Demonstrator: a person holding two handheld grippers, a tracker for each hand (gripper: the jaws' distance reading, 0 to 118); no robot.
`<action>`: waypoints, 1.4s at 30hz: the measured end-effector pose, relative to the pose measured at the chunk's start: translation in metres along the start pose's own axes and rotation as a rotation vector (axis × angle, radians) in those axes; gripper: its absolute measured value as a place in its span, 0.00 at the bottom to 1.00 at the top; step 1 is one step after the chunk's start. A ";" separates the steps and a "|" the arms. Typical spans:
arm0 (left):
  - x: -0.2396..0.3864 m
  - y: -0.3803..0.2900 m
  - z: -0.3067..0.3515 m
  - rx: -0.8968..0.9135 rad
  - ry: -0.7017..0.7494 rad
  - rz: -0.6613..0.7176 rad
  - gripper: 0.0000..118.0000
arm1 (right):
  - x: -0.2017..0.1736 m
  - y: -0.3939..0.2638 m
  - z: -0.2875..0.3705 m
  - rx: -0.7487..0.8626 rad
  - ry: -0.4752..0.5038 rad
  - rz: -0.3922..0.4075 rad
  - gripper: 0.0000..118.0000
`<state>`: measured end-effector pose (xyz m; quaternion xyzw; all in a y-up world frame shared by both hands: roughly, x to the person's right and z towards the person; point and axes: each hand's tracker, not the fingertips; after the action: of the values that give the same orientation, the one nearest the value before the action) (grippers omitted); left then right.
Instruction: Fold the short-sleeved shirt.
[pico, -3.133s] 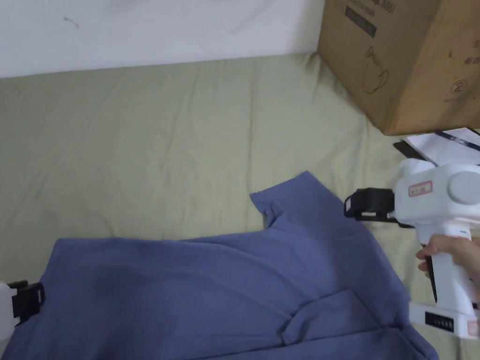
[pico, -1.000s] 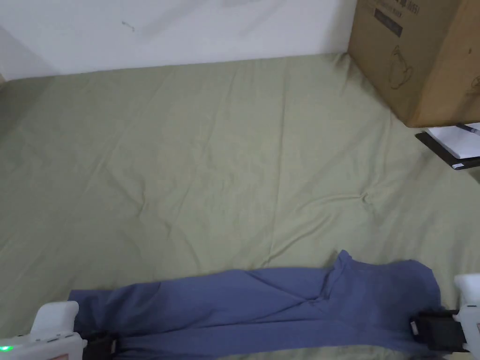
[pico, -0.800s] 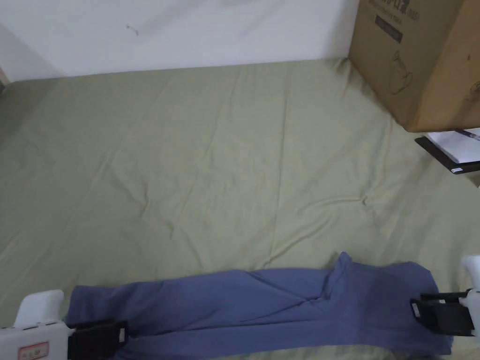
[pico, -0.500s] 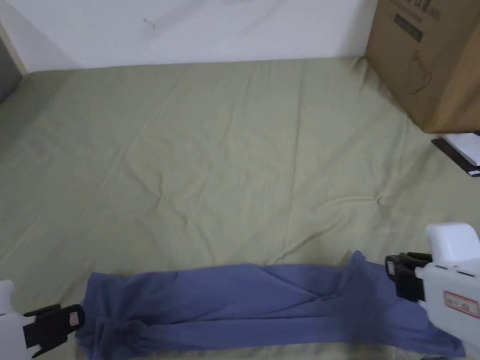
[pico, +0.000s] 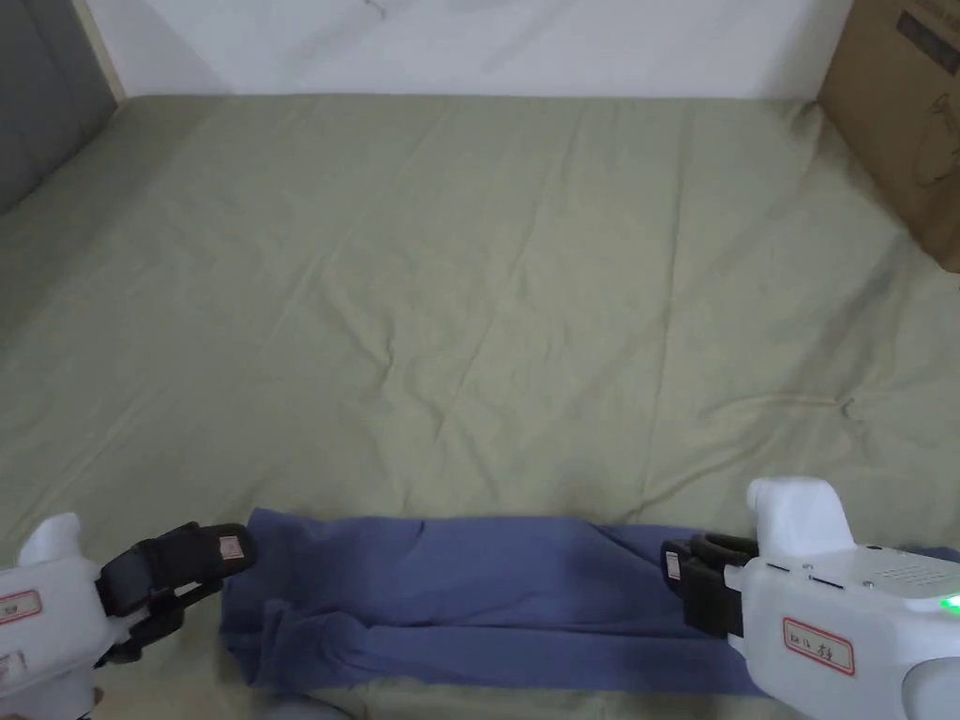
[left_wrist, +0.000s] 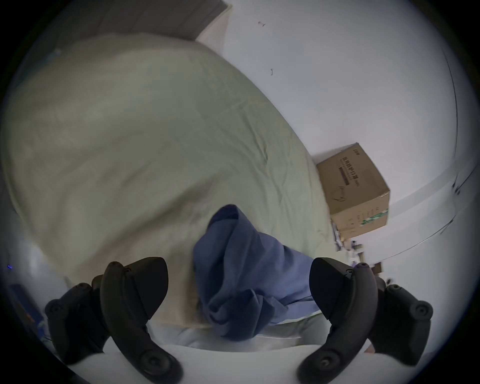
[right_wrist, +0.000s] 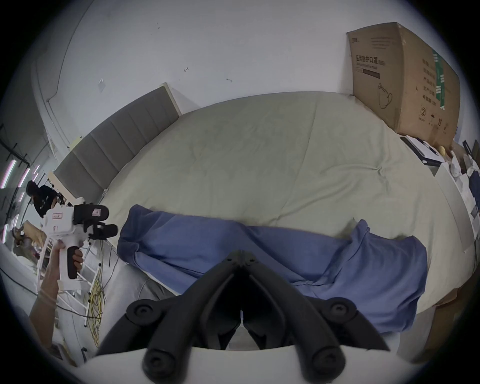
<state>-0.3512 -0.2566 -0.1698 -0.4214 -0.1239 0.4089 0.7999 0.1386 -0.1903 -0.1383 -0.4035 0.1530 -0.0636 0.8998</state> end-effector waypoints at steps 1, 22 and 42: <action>-0.006 0.000 -0.009 -0.025 -0.021 0.042 0.94 | 0.000 -0.001 -0.002 -0.006 -0.002 0.000 0.00; 0.035 0.012 -0.028 -0.198 0.075 -0.108 0.05 | 0.021 -0.008 0.004 -0.068 -0.023 -0.010 0.00; 0.269 -0.113 -0.230 -0.523 0.052 -0.561 0.11 | 0.089 -0.032 0.049 0.028 -0.075 -0.215 0.00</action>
<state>0.0066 -0.2195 -0.2629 -0.5712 -0.3143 0.1180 0.7490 0.2387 -0.1979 -0.1036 -0.4071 0.0744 -0.1466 0.8985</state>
